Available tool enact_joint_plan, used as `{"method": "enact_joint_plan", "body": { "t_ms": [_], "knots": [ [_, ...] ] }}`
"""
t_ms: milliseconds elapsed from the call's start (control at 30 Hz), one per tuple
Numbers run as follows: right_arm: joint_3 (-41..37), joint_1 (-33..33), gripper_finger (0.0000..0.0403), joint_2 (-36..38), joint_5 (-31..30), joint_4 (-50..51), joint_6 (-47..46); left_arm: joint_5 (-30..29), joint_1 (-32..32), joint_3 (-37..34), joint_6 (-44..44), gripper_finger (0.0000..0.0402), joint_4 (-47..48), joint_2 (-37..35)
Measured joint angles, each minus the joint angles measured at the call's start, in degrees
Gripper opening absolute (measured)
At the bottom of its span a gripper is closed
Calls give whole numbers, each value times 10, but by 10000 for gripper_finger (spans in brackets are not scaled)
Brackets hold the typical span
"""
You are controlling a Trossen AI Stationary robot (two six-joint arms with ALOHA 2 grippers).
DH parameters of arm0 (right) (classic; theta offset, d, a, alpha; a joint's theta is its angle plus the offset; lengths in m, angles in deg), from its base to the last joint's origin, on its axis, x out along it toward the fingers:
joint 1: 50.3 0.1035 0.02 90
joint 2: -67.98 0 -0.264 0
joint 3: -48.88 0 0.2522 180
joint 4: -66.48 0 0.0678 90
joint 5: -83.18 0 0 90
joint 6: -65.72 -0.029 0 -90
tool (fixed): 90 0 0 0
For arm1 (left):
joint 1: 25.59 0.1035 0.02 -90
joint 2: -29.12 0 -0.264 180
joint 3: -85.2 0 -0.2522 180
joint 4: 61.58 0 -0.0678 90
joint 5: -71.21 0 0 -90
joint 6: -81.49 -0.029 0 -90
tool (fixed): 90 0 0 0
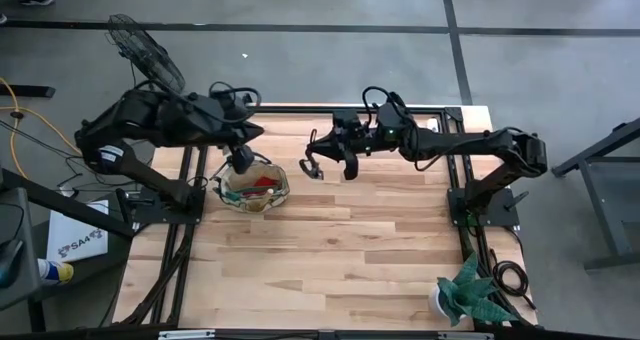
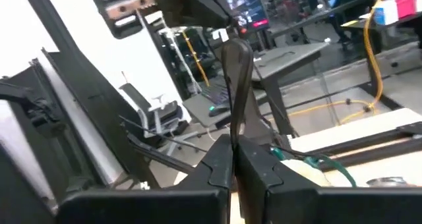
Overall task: Pick & Place Garden tools in Gardening bag
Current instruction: Put the green shear scissors into the white gardening bag
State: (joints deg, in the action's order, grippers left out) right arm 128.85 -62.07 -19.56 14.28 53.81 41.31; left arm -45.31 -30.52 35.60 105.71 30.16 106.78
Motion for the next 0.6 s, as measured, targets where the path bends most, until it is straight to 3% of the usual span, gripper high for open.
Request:
{"method": "enact_joint_plan", "body": {
  "t_ms": [200,600],
  "knots": [
    [17,6,3,-38,22,-35,-9,0,0,0,2,10,1,1],
    [135,-8,3,-150,106,-39,10,2,0,-1,1,10,-1,4]
  ]
}}
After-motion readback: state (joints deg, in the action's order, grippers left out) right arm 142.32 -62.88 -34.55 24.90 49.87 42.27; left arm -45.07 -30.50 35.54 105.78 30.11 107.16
